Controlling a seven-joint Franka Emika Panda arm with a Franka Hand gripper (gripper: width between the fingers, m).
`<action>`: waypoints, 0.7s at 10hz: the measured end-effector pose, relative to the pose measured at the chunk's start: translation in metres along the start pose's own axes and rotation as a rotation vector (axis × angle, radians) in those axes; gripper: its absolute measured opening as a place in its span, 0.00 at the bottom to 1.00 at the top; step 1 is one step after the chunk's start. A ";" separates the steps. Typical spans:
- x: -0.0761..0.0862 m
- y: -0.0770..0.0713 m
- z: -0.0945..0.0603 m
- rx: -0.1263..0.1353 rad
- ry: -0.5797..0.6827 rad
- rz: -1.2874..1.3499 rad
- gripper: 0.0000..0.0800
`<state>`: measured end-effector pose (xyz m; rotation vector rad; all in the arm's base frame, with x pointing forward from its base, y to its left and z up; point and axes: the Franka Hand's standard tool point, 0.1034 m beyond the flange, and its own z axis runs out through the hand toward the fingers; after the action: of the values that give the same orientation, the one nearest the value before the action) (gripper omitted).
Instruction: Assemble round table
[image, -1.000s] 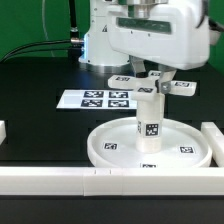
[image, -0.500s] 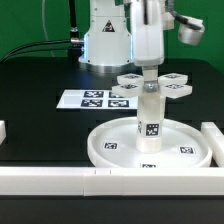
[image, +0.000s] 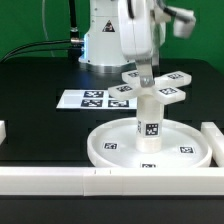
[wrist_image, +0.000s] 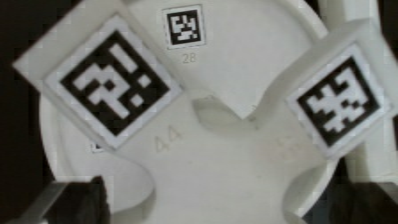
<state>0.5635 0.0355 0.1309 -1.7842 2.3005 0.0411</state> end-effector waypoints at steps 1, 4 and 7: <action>-0.003 -0.003 -0.008 0.012 -0.009 -0.015 0.80; -0.006 -0.004 -0.010 0.018 -0.013 -0.059 0.81; -0.005 -0.009 -0.007 -0.001 0.013 -0.460 0.81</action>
Offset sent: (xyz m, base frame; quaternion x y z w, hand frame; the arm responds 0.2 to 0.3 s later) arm 0.0000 0.0000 0.0000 0.0000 0.0000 0.0000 1.0000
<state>0.5722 0.0370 0.1402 -2.2694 1.8402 -0.0466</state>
